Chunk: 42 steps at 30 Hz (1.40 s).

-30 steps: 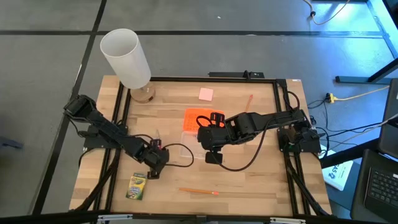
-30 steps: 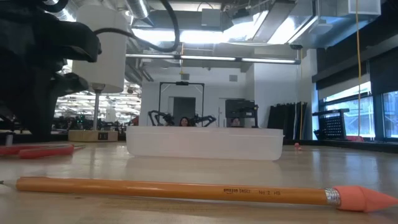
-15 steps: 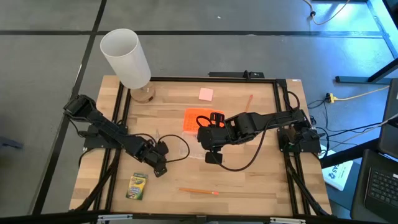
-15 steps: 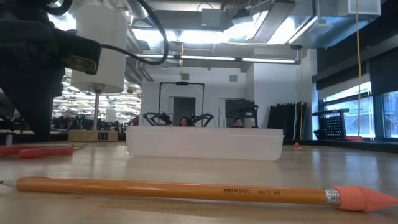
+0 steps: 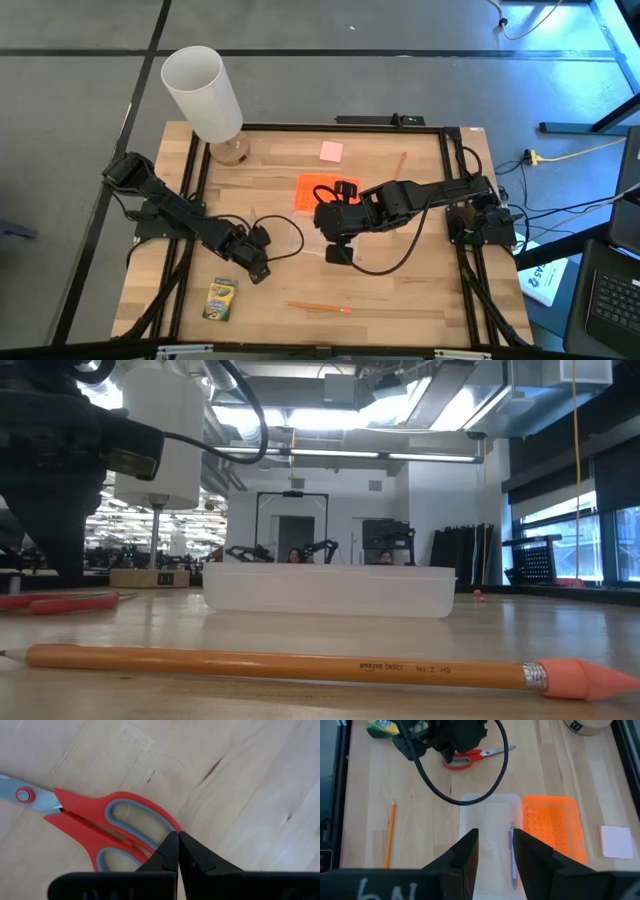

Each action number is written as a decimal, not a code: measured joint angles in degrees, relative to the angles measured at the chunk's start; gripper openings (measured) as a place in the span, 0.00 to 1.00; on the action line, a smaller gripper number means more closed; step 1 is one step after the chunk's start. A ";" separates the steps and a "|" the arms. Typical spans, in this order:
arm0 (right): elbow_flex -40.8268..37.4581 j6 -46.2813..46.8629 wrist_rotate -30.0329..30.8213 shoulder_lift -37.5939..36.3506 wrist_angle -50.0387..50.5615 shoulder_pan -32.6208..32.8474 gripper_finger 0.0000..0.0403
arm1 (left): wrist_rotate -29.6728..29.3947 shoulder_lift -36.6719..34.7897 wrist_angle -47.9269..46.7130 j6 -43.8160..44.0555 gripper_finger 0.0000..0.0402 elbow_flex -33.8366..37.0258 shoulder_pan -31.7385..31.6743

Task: Pack school essentials
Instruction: Put the scissors into the orange supply box

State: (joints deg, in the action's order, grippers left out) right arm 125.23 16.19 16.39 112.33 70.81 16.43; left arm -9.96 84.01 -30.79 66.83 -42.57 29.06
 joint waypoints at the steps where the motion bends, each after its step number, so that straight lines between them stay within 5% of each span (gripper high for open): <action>1: 0.00 -0.03 -0.01 0.00 -0.35 0.00 0.30 | 0.00 0.00 0.00 0.17 0.00 0.00 0.00; 13: 0.00 0.03 -0.01 0.00 -3.35 -0.02 0.30 | -1.05 -0.02 1.33 0.33 0.04 -0.02 0.00; 28: 0.00 0.02 -0.01 0.00 -3.97 -0.02 0.30 | -2.58 0.47 0.72 5.04 0.45 -0.04 -0.28; 42: 0.00 -0.02 -0.03 0.00 -4.29 -0.02 0.30 | -0.79 5.78 3.11 6.23 0.47 -0.24 -1.84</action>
State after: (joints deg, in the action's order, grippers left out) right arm 125.23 16.17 16.36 112.33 66.52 16.40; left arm -10.74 89.79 -27.67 73.06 -42.80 27.21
